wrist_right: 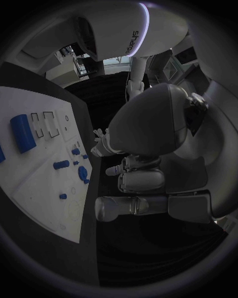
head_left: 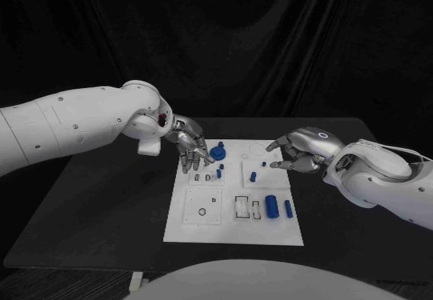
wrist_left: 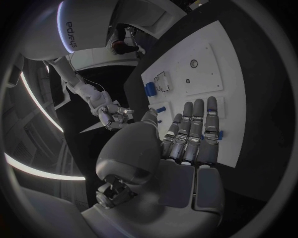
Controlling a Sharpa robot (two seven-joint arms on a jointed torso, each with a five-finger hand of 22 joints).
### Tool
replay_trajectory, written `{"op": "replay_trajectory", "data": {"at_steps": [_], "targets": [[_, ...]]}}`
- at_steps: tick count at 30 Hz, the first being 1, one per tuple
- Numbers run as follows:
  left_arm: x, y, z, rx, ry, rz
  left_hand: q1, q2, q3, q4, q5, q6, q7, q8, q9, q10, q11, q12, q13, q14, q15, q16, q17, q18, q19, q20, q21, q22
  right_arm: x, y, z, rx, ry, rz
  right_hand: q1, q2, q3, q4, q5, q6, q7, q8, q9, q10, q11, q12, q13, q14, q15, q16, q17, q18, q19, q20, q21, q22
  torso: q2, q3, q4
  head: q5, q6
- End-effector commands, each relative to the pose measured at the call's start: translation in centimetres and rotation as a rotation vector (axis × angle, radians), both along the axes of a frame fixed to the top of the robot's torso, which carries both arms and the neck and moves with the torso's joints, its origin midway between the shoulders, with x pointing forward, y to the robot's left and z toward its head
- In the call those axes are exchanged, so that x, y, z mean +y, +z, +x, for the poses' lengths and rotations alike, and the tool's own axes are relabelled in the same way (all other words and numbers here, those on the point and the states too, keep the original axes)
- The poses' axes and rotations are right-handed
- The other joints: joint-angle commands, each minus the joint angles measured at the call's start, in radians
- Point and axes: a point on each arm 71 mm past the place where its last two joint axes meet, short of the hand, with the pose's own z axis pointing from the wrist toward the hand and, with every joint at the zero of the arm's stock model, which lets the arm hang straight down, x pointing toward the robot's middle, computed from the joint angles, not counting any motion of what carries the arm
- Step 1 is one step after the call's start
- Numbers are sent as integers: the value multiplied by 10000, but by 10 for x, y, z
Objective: Assemble the parts on the task board
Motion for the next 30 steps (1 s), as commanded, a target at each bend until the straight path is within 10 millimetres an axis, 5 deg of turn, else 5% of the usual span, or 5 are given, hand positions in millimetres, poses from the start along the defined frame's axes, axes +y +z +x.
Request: {"op": "replay_trajectory", "data": {"at_steps": [1,17,21,25,30], "targets": [[-1,0,-1,692,-161,168,203,14,292,-365,-140,-30,-15,-52,19,-179,11,86,3,-79,-45,-136,32,150,39,5,-69,-38,1,0,-1,63,-21,64,-3,87,3,-43,28,6,-42,-12,-12,23,2,31,1127,487,-6,38,405,73,-27,-9,87,739,-7,-19,9,12,1],[-6,1,6,1409,247,-796,703,-286,2270,-2352,-998,-280,-29,-69,166,-523,-454,2635,1434,717,-520,992,1296,179,1022,-385,737,429,1,-3,1,304,-107,15,-33,203,21,-25,94,38,-39,-14,-26,116,-6,124,1221,524,-18,120,488,53,26,-21,202,769,-14,-18,28,90,1],[-7,1,10,1053,665,-1115,275,-542,2748,-2344,-1096,8,38,483,333,-377,-775,5785,3710,2100,-811,4450,5134,119,1344,-825,2651,1747,2,-5,1,343,-85,12,-53,280,34,-14,181,48,-36,-23,-39,125,-5,129,1221,532,-20,125,495,50,42,-26,196,772,-14,-27,9,143,1],[-8,0,14,614,1026,-1243,38,-658,2850,-2050,-1275,426,19,1208,515,5480,-954,11011,9600,7640,-969,7027,12592,-83,1184,-1066,5567,3976,2,-7,1,381,-55,0,-162,372,16,45,281,77,-23,-31,-57,136,3,137,1221,540,-17,129,502,48,61,-28,172,774,-24,-33,36,137,1],[-9,-9,17,-15,1089,-598,-512,-857,2545,-1496,-1670,551,12,1627,592,7347,-892,11909,11014,8382,-956,7079,13440,-528,2207,-1120,9078,8298,1,-9,1,430,-28,-7,-534,467,-105,178,499,109,-18,-57,-97,143,12,144,1212,549,-9,132,515,44,94,-23,140,786,-23,-28,15,158,1]]}}
